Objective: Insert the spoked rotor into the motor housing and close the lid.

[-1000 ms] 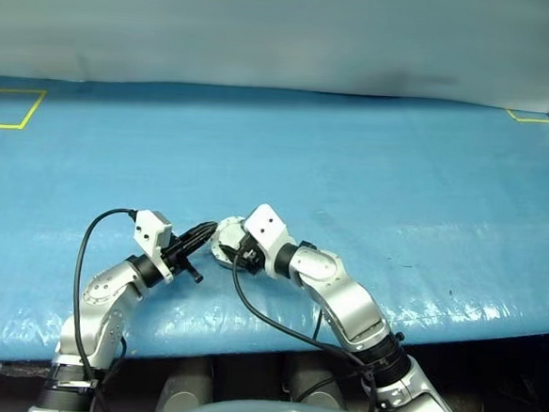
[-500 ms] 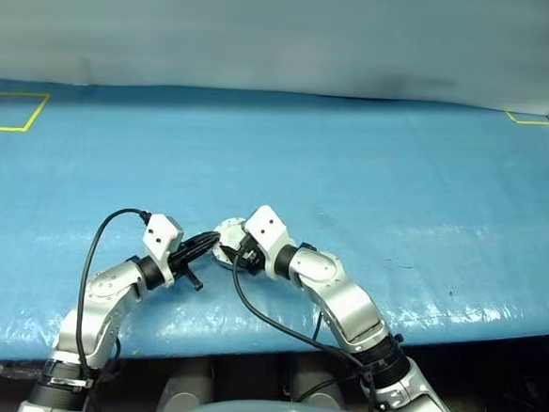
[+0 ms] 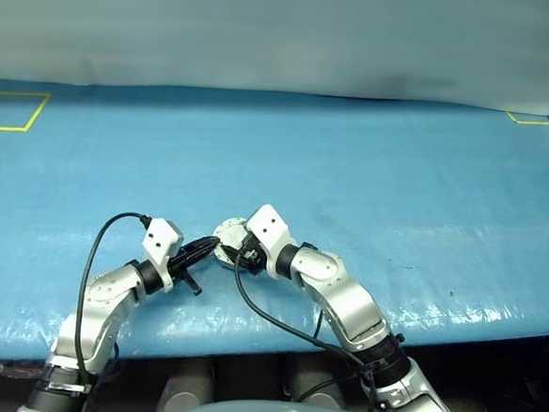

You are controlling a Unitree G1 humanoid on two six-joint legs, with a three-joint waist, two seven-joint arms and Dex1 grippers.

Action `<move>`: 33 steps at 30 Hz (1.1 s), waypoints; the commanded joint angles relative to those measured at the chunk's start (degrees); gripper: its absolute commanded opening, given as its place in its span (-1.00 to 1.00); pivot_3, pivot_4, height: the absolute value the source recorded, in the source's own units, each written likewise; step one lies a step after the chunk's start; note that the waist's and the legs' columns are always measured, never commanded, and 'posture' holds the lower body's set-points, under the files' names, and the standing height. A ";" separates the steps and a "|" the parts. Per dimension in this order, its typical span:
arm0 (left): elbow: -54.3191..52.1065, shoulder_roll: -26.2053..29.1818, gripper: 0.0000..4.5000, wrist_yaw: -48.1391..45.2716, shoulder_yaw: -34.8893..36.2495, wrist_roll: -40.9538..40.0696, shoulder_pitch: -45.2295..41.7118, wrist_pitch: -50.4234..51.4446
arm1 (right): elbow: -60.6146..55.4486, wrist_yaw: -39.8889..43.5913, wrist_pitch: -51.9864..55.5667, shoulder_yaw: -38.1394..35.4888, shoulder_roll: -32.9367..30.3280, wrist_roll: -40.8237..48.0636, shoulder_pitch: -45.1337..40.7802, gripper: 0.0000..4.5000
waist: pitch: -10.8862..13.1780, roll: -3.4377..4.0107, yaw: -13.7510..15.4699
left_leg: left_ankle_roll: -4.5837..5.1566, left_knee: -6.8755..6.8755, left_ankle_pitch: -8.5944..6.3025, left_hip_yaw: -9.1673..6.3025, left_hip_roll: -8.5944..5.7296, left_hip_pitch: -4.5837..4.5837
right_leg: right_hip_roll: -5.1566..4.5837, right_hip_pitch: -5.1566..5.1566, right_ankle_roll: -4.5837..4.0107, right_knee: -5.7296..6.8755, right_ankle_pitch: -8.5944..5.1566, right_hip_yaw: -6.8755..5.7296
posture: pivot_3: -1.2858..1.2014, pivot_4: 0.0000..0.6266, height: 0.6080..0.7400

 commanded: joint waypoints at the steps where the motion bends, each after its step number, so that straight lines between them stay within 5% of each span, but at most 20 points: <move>1: -0.57 0.09 -0.98 -1.02 -1.36 -0.17 0.92 1.31 | 3.21 -0.06 1.48 0.93 -0.40 -0.50 1.23 0.33 | 0.00 0.00 0.00 | 0.00 0.00 0.00 0.00 0.00 0.00 | -0.01 0.00 0.00 -0.02 0.00 0.00 | 0.03 -0.52 1.00; 7: -0.18 0.08 -0.98 -0.77 -1.45 0.35 0.66 0.80 | 2.97 -0.05 1.30 -1.79 1.07 1.56 1.16 0.33 | 0.00 0.00 -0.01 | -0.01 -0.04 -0.01 0.00 0.00 0.00 | -0.01 0.01 0.00 -0.11 0.00 -0.02 | 0.03 -0.52 1.00; 12: 0.28 -0.08 -1.00 -0.49 -1.41 0.79 0.34 0.23 | -1.02 1.49 1.09 -3.11 0.05 3.17 1.24 0.99 | 0.02 0.02 0.23 | -0.02 -0.06 -0.01 0.00 0.00 -0.04 | -0.01 0.03 0.00 -0.14 0.00 -0.02 | 0.03 -0.52 1.00; 21: 0.62 -0.19 -1.00 -0.31 -1.17 0.89 0.29 -0.30 | -10.38 -1.01 7.69 -16.94 4.40 15.37 1.94 0.99 | 0.11 0.07 1.28 | 0.00 -0.26 -0.03 0.00 -0.03 -0.38 | 0.02 -0.01 0.04 -0.39 0.02 -0.03 | 0.03 -0.52 1.00; 33: 1.13 -0.33 -1.00 -0.17 -1.49 1.07 -0.01 -1.02 | -6.30 -5.47 25.83 -35.84 10.60 33.82 6.01 0.99 | 0.22 0.26 1.29 | 0.05 -0.31 -0.06 0.01 -0.03 -0.40 | 0.03 0.03 0.04 -0.53 0.03 -0.02 | 0.03 -0.52 1.00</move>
